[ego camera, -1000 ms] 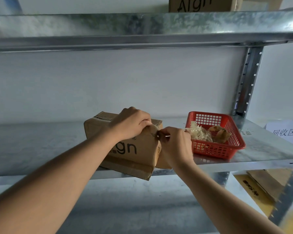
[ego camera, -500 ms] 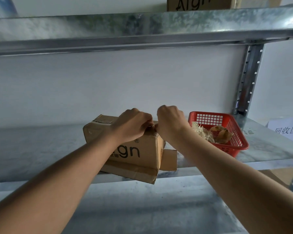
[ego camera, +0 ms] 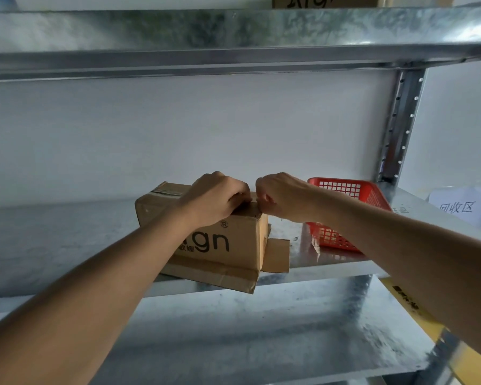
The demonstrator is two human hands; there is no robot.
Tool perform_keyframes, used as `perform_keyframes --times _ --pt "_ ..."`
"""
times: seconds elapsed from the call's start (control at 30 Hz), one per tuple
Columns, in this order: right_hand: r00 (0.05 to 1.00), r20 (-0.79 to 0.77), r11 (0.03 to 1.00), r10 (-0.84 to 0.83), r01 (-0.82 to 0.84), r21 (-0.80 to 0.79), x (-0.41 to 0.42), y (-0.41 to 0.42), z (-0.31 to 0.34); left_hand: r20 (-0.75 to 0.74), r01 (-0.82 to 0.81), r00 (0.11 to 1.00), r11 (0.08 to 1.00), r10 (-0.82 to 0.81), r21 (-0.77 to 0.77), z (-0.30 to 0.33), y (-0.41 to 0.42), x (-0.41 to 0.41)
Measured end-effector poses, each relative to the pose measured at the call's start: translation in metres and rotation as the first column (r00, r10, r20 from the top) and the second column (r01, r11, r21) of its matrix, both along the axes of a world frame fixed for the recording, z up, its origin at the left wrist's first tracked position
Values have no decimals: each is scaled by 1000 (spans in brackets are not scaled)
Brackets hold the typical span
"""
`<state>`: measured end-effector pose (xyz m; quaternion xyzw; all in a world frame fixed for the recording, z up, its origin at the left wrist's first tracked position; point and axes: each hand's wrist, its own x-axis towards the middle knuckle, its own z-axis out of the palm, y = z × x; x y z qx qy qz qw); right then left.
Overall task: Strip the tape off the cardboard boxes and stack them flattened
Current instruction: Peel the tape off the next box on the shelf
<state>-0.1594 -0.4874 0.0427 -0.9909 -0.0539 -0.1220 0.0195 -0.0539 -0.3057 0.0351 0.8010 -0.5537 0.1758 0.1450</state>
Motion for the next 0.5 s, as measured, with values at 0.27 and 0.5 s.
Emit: perform_keyframes --times 0.27,0.5 --pt "985 -169 990 35 -11 142 8 -7 13 -28 75 997 997 -76 -19 2 7 5" --pt "956 -276 945 96 0 328 22 -15 22 -37 106 993 993 -108 -49 4 5 8"
